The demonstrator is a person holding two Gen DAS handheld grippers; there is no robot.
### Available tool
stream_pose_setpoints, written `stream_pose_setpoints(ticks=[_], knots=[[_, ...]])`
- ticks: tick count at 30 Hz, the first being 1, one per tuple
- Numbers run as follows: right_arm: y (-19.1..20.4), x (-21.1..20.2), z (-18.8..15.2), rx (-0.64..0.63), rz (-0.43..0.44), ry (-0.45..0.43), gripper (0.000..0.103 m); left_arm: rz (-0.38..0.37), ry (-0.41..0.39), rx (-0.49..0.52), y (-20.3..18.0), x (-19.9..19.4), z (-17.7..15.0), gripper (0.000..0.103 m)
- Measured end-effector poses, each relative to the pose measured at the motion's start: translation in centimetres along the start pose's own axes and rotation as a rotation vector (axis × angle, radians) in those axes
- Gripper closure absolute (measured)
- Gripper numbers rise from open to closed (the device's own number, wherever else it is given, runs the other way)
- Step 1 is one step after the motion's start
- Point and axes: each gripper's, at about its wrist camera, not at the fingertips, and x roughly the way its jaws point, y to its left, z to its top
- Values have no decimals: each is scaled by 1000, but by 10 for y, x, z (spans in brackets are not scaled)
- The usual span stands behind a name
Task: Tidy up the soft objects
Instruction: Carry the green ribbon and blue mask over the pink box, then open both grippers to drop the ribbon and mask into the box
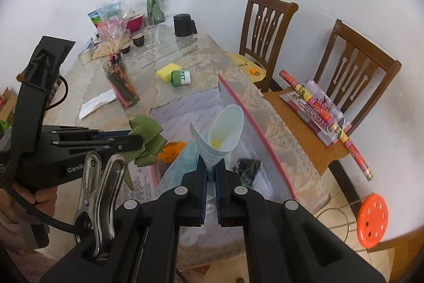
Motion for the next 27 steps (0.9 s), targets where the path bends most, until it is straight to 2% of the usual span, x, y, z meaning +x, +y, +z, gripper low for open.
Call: stream_pose_setpoints(ticks=[13, 27], knots=[[-7, 52, 20, -167, -13, 24, 97, 27, 21, -64, 3, 49, 12, 94], [-12, 102, 32, -210, 21, 77, 97, 59, 57, -85, 7, 80, 13, 93]])
